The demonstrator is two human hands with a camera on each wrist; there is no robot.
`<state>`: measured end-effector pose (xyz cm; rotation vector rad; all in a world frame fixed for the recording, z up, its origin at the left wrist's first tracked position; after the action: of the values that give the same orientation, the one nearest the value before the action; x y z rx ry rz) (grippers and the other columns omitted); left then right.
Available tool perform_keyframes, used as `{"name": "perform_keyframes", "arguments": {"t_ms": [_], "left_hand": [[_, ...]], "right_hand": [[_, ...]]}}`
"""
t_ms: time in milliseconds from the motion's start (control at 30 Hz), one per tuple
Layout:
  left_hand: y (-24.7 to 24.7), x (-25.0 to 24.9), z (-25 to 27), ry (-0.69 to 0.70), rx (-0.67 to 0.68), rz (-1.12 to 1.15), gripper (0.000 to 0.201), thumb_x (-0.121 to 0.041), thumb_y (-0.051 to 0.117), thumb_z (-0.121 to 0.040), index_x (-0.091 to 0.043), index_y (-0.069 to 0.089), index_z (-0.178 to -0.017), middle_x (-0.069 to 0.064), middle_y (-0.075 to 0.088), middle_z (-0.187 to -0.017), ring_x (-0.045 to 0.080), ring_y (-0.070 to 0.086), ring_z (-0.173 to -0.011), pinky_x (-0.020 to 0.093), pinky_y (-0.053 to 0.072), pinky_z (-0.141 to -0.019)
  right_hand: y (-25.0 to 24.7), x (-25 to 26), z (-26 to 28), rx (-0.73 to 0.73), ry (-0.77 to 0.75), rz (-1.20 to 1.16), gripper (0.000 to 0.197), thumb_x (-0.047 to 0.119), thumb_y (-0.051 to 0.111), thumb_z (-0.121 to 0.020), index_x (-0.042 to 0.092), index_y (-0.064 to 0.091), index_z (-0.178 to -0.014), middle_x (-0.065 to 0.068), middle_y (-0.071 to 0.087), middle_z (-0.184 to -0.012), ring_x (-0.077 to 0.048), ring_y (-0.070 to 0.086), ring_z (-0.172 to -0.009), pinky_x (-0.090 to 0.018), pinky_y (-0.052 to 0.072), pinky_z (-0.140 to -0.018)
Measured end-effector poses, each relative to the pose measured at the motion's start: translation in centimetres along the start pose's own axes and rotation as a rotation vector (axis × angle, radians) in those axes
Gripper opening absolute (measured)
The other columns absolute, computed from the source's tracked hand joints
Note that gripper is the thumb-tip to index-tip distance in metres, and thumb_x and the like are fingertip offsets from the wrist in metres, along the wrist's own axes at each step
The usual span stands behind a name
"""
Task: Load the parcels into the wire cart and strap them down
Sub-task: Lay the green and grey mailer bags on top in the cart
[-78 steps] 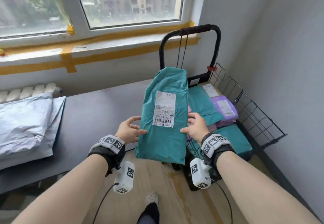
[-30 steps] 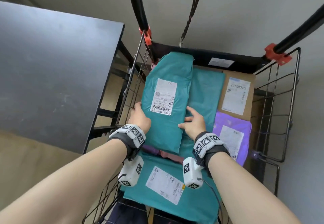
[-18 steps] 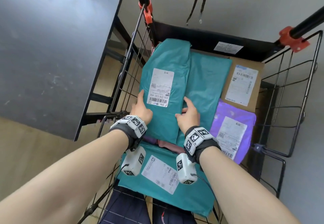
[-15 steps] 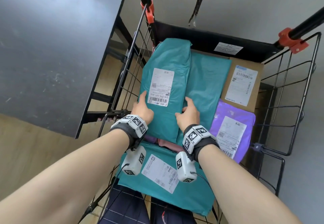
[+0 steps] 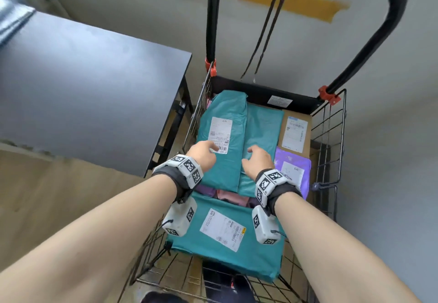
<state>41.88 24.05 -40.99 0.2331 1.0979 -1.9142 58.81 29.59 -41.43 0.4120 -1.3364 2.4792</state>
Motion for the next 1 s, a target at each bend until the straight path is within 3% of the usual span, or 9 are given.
{"name": "perform_keyframes", "arguments": {"t_ms": [67, 200, 333, 533, 633, 833, 1000], "left_hand": [[-2.1, -0.9, 2.0, 0.053, -0.022, -0.024, 0.037, -0.007, 0.041, -0.087, -0.019, 0.062, -0.115, 0.01, 0.064, -0.118, 0.029, 0.064, -0.094, 0.024, 0.046, -0.069], [-8.0, -0.4, 8.0, 0.188, -0.12, -0.173, 0.035, -0.012, 0.042, -0.091, -0.016, 0.059, -0.121, 0.009, 0.06, -0.125, 0.027, 0.056, -0.113, 0.03, 0.044, -0.092], [-12.4, 4.2, 13.4, 0.242, -0.149, -0.332, 0.037, -0.011, 0.042, -0.09, -0.018, 0.056, -0.123, 0.011, 0.056, -0.127, 0.03, 0.054, -0.117, 0.035, 0.044, -0.097], [-23.0, 12.4, 19.4, 0.166, -0.255, -0.374, 0.036, -0.016, 0.039, -0.095, -0.02, 0.049, -0.129, 0.007, 0.049, -0.134, 0.027, 0.049, -0.121, 0.036, 0.041, -0.097], [-28.7, 15.1, 21.3, 0.149, -0.334, -0.379, 0.036, -0.016, 0.04, -0.093, -0.02, 0.051, -0.128, 0.008, 0.05, -0.134, 0.028, 0.049, -0.122, 0.037, 0.041, -0.1], [-39.0, 21.2, 22.3, 0.076, -0.439, -0.354, 0.034, -0.017, 0.041, -0.095, -0.016, 0.052, -0.127, 0.01, 0.05, -0.135, 0.027, 0.049, -0.123, 0.037, 0.041, -0.103], [-46.3, 27.1, 19.7, 0.012, -0.453, -0.372, 0.034, -0.016, 0.039, -0.093, -0.016, 0.053, -0.125, 0.008, 0.052, -0.131, 0.027, 0.052, -0.118, 0.038, 0.045, -0.098]], "right_hand": [[-1.1, 2.0, 2.2, -0.003, -0.019, 0.046, 0.04, 0.018, 0.054, -0.089, 0.014, 0.052, -0.129, -0.013, 0.057, -0.13, -0.03, 0.052, -0.12, -0.032, 0.042, -0.095], [-2.6, 8.0, 8.2, -0.058, -0.077, 0.089, 0.033, 0.016, 0.053, -0.09, 0.012, 0.056, -0.122, -0.014, 0.058, -0.127, -0.032, 0.054, -0.117, -0.035, 0.043, -0.095], [-1.0, 15.1, 14.2, -0.072, -0.16, 0.141, 0.032, 0.012, 0.05, -0.089, 0.007, 0.058, -0.12, -0.016, 0.058, -0.125, -0.034, 0.055, -0.115, -0.036, 0.046, -0.094], [1.8, 26.9, 21.0, -0.123, -0.333, 0.292, 0.03, 0.017, 0.047, -0.088, 0.015, 0.056, -0.117, -0.008, 0.059, -0.123, -0.029, 0.056, -0.112, -0.032, 0.043, -0.084], [3.4, 32.8, 22.7, -0.116, -0.405, 0.323, 0.033, 0.017, 0.046, -0.089, 0.015, 0.054, -0.12, -0.008, 0.057, -0.126, -0.028, 0.056, -0.114, -0.035, 0.046, -0.094], [7.8, 44.2, 23.5, -0.077, -0.517, 0.341, 0.035, 0.016, 0.046, -0.089, 0.014, 0.054, -0.123, -0.009, 0.055, -0.129, -0.028, 0.056, -0.115, -0.033, 0.045, -0.094], [11.6, 54.2, 21.5, -0.047, -0.589, 0.351, 0.035, 0.014, 0.047, -0.089, 0.013, 0.055, -0.123, -0.011, 0.057, -0.127, -0.03, 0.056, -0.114, -0.033, 0.046, -0.094]]}}
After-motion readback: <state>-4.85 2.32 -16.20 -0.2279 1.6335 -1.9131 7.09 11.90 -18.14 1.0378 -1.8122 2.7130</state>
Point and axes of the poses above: each hand's wrist, its own z-axis away from the middle knuckle, its own y-axis out of the palm, x = y × z, the point moved 10 cm from there along -z, towards the middle knuckle
